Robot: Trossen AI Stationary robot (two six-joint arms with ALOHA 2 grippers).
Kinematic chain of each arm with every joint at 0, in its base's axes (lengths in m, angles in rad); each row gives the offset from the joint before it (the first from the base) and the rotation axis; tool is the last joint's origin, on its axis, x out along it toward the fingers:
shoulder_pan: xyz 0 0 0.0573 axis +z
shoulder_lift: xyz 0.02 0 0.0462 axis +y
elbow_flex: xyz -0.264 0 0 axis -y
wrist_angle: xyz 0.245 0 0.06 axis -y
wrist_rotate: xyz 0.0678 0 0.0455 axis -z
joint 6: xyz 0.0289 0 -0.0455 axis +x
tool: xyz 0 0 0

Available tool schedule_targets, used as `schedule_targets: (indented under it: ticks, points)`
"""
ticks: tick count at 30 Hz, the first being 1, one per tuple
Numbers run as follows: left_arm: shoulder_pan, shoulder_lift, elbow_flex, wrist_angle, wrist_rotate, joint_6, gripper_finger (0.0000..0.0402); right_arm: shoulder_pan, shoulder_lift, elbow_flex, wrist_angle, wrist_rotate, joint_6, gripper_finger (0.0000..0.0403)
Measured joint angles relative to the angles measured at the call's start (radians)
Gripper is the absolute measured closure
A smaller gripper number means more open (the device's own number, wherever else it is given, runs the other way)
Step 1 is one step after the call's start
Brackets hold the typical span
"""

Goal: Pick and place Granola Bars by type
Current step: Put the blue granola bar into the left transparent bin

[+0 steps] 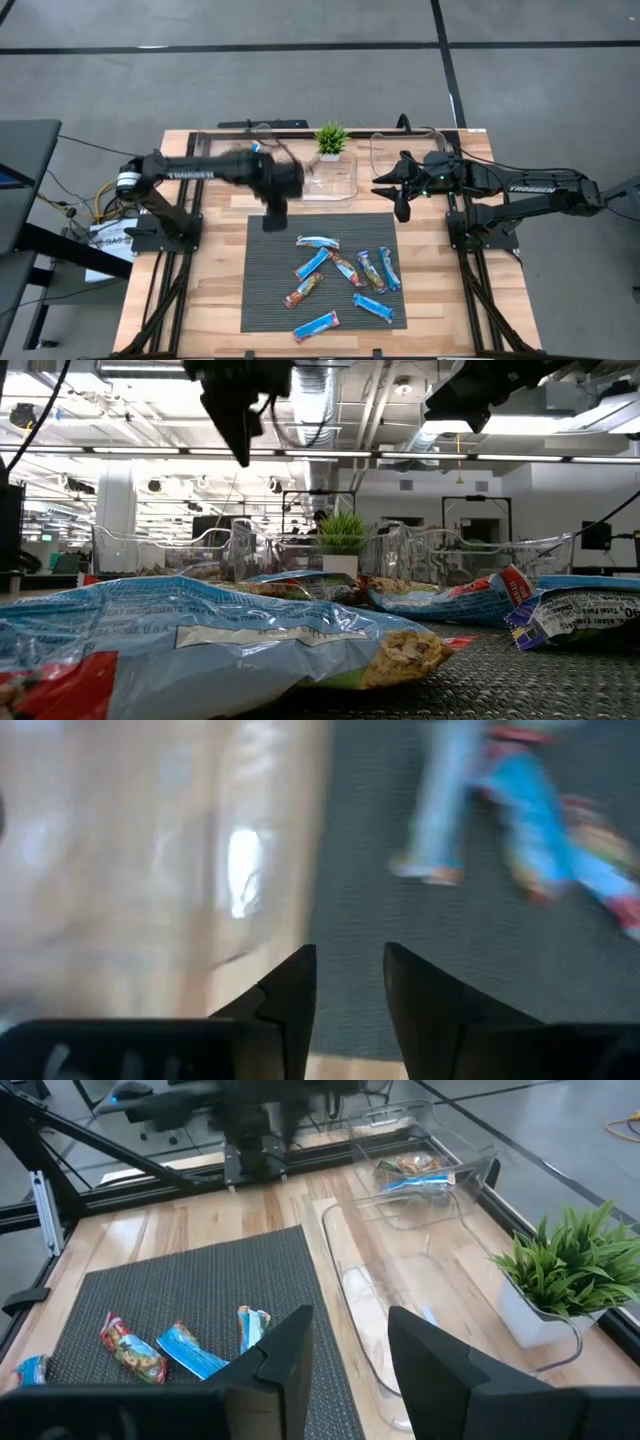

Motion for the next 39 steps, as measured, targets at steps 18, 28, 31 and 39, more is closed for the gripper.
schedule_targets:
  ticks: [18,28,31,39]
  points:
    - [-0.229,0.268,-0.060,0.401,-0.087,-0.044,0.0273,0.003,0.001,0.000,-0.053,-0.001,0.018,0.0280]
    - [-0.208,0.381,-0.060,0.482,-0.023,-0.024,0.0224,0.003,0.001,0.000,-0.129,-0.184,0.018,0.0280]
    - [-0.198,0.385,-0.060,0.480,-0.024,-0.012,0.0219,0.004,0.001,0.000,-0.141,-0.247,0.026,0.0280]
    - [-0.191,0.384,-0.060,0.458,-0.191,-0.012,0.0219,0.003,0.001,0.000,-0.158,-0.237,0.026,0.0280]
